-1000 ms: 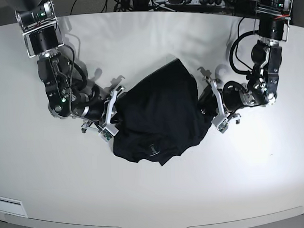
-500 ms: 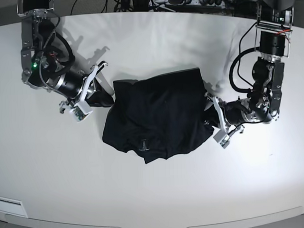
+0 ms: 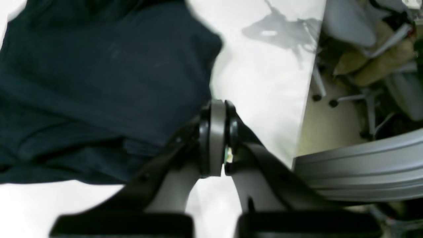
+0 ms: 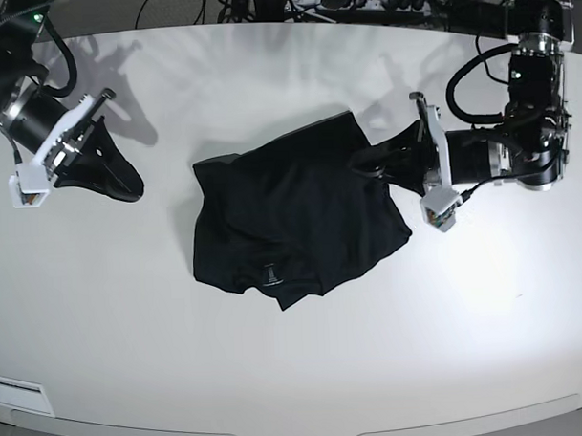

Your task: Fold the T-shirt properly

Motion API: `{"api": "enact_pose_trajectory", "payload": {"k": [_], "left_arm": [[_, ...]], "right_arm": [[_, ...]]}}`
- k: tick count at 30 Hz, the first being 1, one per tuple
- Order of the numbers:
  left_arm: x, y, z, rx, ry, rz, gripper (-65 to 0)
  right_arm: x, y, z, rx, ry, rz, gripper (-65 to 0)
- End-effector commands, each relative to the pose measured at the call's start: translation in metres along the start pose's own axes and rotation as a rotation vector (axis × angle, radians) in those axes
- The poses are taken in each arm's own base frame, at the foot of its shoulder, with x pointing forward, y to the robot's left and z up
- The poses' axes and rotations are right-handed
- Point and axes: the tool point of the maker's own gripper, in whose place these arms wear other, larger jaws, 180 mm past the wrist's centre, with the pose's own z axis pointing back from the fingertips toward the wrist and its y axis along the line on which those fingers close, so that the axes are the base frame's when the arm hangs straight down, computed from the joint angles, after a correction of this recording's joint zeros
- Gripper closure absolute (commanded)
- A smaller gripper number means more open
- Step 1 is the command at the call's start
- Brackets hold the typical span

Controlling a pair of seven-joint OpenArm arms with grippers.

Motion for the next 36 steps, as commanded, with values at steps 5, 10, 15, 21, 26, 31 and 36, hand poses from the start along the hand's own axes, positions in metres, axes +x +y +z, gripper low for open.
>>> {"api": "enact_pose_trajectory", "payload": {"k": [5, 10, 15, 21, 26, 31, 36], "left_arm": [[-0.014, -0.043, 0.022, 0.008, -0.011, -0.006, 0.0], [-0.044, -0.085, 0.036, 0.021, 0.048, 0.056, 0.0], [-0.083, -0.136, 0.047, -0.020, 0.153, 0.198, 0.0], [-0.131, -0.203, 0.057, -0.092, 0.295, 0.441, 0.0], [-0.167, -0.232, 0.065, -0.052, 0.405, 0.590, 0.0], [-0.207, -0.235, 0.064, -0.023, 0.441, 0.725, 0.0], [-0.275, -0.213, 0.051, 0.053, 0.505, 0.804, 0.0]], "right_arm": [[-0.020, 0.011, 0.038, -0.059, 0.093, -0.018, 0.0], [-0.049, 0.012, 0.077, -0.164, 0.226, -0.064, 0.0], [-0.092, 0.024, 0.110, -0.202, 0.431, -0.155, 0.0], [-0.129, 0.051, 0.144, -0.195, 0.605, -0.277, 0.0], [-0.160, 0.071, 0.168, -0.190, 0.716, -0.404, 0.0], [-0.223, 0.071, 0.185, -0.250, 0.811, -0.537, 0.0], [-0.292, 0.071, 0.181, -0.269, 0.884, -0.591, 0.0]]}}
